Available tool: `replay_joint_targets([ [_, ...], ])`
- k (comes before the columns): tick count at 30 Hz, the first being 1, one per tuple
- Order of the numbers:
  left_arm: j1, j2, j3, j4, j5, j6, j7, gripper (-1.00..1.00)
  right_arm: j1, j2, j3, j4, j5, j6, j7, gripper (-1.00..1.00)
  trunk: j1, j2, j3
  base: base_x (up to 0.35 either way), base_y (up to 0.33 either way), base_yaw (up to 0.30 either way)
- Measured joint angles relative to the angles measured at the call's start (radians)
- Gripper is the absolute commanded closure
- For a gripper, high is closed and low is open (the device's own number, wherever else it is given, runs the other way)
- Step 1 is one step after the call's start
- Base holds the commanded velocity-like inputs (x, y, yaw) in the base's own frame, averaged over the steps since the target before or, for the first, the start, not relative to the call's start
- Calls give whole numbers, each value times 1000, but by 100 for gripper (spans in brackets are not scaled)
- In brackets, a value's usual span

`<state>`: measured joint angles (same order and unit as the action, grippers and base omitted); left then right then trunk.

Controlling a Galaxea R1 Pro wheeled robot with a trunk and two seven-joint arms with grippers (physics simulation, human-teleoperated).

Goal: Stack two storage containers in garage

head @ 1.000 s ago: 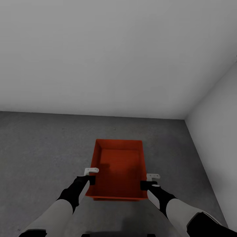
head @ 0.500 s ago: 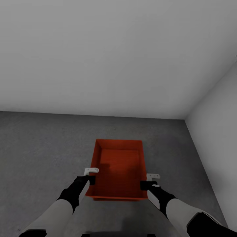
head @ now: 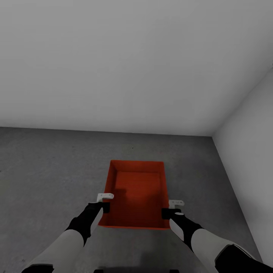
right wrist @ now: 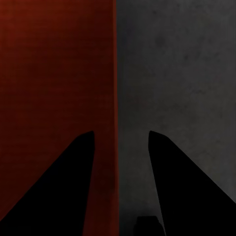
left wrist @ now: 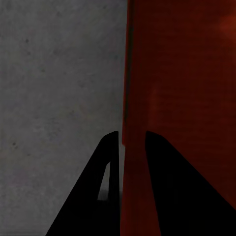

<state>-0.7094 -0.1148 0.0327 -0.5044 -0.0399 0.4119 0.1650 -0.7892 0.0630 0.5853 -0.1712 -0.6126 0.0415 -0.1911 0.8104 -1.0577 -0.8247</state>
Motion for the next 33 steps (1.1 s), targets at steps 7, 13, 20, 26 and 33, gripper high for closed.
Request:
replay_joint_targets([
  [7, 0, 0, -1, 1, 2, 0, 1, 100, 0, 0, 1, 0, 0, 1, 0, 100, 0, 0, 0, 0, 0, 0],
  [13, 0, -2, -7, 2, 13, -1, 10, 100, 0, -3, 2, 0, -1, 1, 3, 100, 0, 0, 0, 0, -24, 0],
  [20, 0, 0, -8, 3, 16, -2, 10, 100, 0, -2, 1, 0, 1, 1, 2, 100, 0, 0, 0, 72, -2, 0],
  [26, 0, 0, -9, 2, 17, -2, 10, 100, 0, -2, 0, 0, 3, 1, 2, 100, 0, 0, 0, 135, 0, 0],
  [33, 0, 0, -8, 2, 17, -2, 10, 100, -1, -2, 1, 0, 1, 1, 2, 100, 0, 0, 0, 8, 0, 0],
])
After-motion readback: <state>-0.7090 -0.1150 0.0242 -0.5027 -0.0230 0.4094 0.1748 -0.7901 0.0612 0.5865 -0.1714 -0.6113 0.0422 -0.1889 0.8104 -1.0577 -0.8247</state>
